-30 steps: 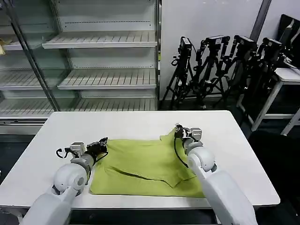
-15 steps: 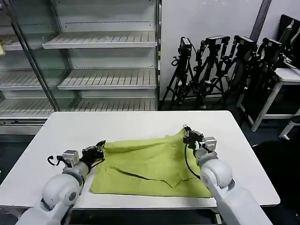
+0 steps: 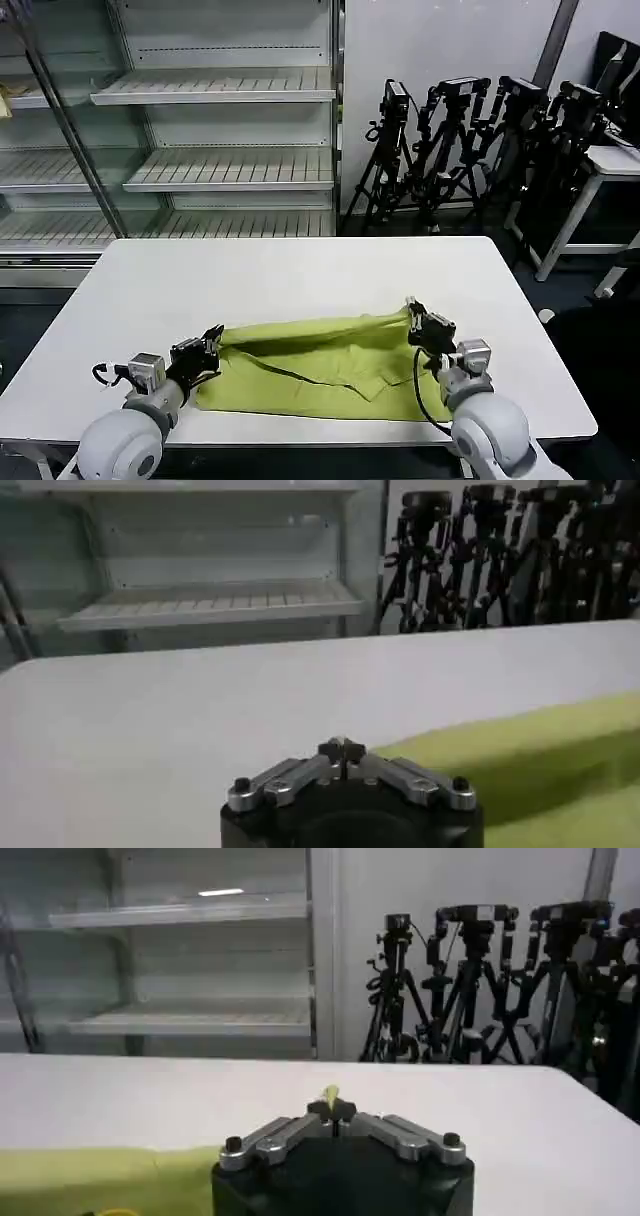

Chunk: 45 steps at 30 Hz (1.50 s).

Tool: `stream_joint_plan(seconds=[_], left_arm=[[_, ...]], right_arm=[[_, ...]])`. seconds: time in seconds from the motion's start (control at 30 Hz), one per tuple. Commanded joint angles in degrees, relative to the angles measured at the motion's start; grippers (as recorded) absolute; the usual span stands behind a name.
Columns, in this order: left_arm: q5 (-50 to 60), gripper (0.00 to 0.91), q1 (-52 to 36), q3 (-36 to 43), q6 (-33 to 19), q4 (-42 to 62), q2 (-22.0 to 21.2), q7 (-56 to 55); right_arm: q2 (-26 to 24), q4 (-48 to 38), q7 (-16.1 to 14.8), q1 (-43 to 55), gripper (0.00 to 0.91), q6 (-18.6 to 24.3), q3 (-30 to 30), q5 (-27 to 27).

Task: Fold and organize the clothes.

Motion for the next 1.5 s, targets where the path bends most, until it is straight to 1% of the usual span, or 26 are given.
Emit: stream_joint_plan(seconds=[0.03, 0.13, 0.17, 0.3, 0.5, 0.53, 0.57, 0.6, 0.63, 0.8, 0.9, 1.07, 1.33, 1.43, 1.47, 1.5], left_arm=[[4.49, 0.010, 4.44, -0.26, -0.08, -1.95, 0.07, 0.49], [8.49, 0.020, 5.06, 0.07, 0.11, -1.43, -0.03, 1.37], [8.78, 0.010, 5.10, 0.04, 0.12, -1.14, -0.03, 1.60], [8.86, 0.020, 5.51, -0.48, 0.51, -0.73, 0.02, 1.73], [10.85, 0.010, 6.60, -0.06, 1.55, -0.52, -0.12, 2.57], [11.05, 0.030, 6.62, 0.04, 1.64, -0.39, -0.18, 2.71], [11.26, 0.534, 6.50, 0.10, 1.93, -0.19, -0.32, 2.89], [11.25, 0.907, 6.34, 0.11, 1.98, -0.05, -0.47, 2.89], [11.26, 0.907, 6.18, 0.15, 1.98, -0.03, -0.65, 2.81], [10.46, 0.907, 5.79, -0.07, 0.69, -0.44, -1.51, 2.57], [8.82, 0.907, 5.64, -0.54, -1.90, -0.74, -2.78, -0.21], [6.44, 0.907, 6.20, -1.18, -4.45, -1.92, -5.41, -3.98], [6.05, 0.907, 8.18, 1.94, -3.51, -1.43, -11.54, -6.26], [5.97, 0.907, 7.65, 2.90, -2.81, -0.09, -12.91, -6.66], [6.03, 0.766, 7.43, 3.15, -2.46, 0.42, -13.20, -6.80], [6.11, 0.202, 7.19, 3.38, -2.22, 0.86, -13.39, -6.89]], right_arm=[[-0.55, 4.10, -0.14, -10.25, 0.000, 0.22, 3.16, -0.95], [-0.13, 4.22, -0.09, -11.78, 0.000, 0.38, 3.39, -1.53], [0.07, 4.44, -0.07, -12.55, 0.000, 0.41, 3.70, -1.54], [0.47, 5.34, -0.17, -14.53, 0.000, 0.24, 4.95, -1.59], [1.02, 4.59, -0.13, -15.64, 0.000, -0.70, 5.08, -2.21], [1.23, 4.39, -0.20, -15.51, 0.423, -1.11, 4.88, -2.21], [1.47, 4.12, -0.10, -15.25, 0.907, -1.86, 4.68, -2.32], [1.75, 3.92, -0.01, -14.92, 0.907, -2.81, 4.49, -2.46], [1.92, 3.86, -0.09, -14.72, 0.907, -3.53, 4.33, -2.61], [2.39, 5.04, -0.17, -14.77, 0.907, -2.56, 4.21, -2.66], [2.48, 6.55, 0.25, -15.31, 0.907, -1.65, 4.82, -2.79], [2.66, 8.57, 0.55, -17.10, 0.907, -1.32, 6.47, -3.03], [3.89, 9.84, 0.79, -19.27, 0.907, -1.11, 7.82, -3.31], [4.19, 10.12, 0.92, -19.73, 0.907, -1.13, 7.89, -3.44], [4.29, 10.19, 0.94, -19.85, 0.907, -1.12, 7.91, -3.47], [4.36, 10.25, 0.94, -20.02, 0.907, -1.13, 7.95, -3.58]])
